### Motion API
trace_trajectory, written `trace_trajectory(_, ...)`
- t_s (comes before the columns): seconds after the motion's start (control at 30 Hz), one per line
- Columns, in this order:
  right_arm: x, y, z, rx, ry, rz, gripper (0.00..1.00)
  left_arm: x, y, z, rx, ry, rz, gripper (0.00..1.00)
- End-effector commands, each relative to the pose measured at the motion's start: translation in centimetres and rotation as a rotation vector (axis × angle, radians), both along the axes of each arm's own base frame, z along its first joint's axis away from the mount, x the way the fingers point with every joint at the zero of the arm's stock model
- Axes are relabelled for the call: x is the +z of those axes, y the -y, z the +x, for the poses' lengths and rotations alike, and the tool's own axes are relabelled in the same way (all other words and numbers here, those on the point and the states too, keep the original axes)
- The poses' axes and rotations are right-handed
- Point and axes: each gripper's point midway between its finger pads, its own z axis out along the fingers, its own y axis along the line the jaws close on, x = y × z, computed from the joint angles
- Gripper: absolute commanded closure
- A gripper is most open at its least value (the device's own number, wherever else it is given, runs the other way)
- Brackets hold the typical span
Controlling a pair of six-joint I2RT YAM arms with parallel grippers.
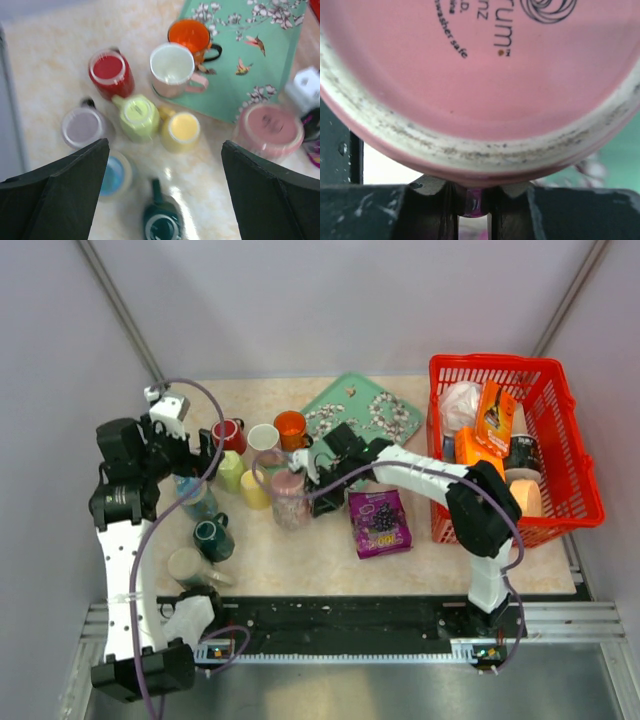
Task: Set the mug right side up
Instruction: Turn over the cup at the center of the board.
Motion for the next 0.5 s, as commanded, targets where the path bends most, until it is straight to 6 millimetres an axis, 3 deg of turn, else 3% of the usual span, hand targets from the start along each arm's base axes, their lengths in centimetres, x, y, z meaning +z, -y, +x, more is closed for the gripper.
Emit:
trace_trajectory(0.0,15.7,-0.5,4.9,-0.137,-0.008,0.316,1.0,6.6,0.9,2.6,-0.288,0.285,0.284,0.01)
trace_trajectory(0.13,23.1,0.2,5.8,-0.178,-0.222,0.456,1.0,8.7,3.6,2.9,-0.532,0.386,0.339,0.04)
trace_trajectory(0.2,25.2,0.2,5.4,-0.148,-0.357,0.498,1.0,10.0,4.8,3.1,-0.594,0.45,0.332,0.05)
trace_trajectory(0.33,26.9,0.1,3.8,-0.043,-0.578,0.542,1.0,10.7,8.0,2.9,-0.728,0.612,0.417,0.08)
trace_trajectory(0.47,27.7,0.5,3.1,0.06,-0.634,0.537,1.0,9.8,11.4,2.2,-0.843,0.798,0.628,0.06)
